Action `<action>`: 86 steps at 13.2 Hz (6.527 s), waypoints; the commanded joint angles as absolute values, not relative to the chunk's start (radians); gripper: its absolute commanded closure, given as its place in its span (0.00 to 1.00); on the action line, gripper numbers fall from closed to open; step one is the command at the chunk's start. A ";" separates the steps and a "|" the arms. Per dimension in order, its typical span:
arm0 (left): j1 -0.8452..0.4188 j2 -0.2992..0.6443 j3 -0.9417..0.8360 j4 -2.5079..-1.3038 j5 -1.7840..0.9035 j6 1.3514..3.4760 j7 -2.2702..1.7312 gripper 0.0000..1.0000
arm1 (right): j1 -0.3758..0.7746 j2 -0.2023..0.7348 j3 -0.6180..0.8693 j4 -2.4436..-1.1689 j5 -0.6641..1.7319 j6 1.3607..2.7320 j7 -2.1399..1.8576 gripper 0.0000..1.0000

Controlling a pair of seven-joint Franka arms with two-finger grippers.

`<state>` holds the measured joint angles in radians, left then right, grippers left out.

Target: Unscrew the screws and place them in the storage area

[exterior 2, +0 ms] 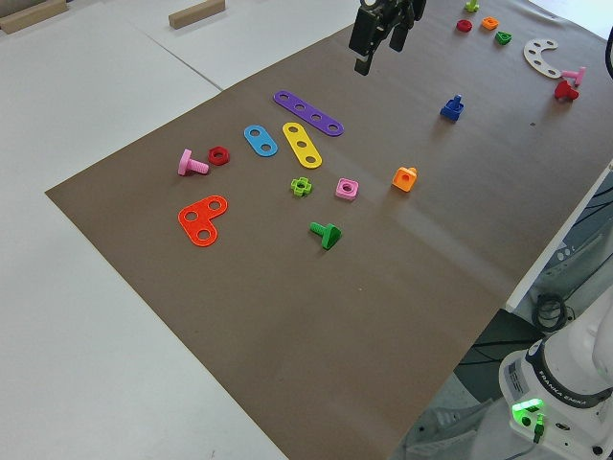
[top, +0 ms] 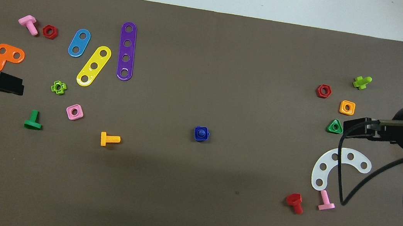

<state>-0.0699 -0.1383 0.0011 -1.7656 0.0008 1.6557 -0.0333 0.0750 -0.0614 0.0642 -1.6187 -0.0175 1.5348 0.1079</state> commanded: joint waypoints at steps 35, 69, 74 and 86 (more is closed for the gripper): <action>-0.630 0.144 -0.017 -2.014 -0.078 2.430 -0.500 0.00 | 0.057 -0.071 0.066 -1.634 0.021 1.551 0.074 0.00; -0.733 0.333 -0.017 -2.014 -0.080 2.574 -0.515 0.21 | 0.055 -0.071 0.066 -1.634 0.021 1.546 0.074 0.00; -0.729 0.333 -0.018 -2.000 -0.080 2.548 -0.514 0.71 | 0.055 -0.071 0.066 -1.634 0.021 1.546 0.074 0.00; -0.690 0.344 -0.014 -1.780 -0.242 2.255 -0.517 1.00 | 0.052 -0.072 0.064 -1.634 0.021 1.526 0.072 0.00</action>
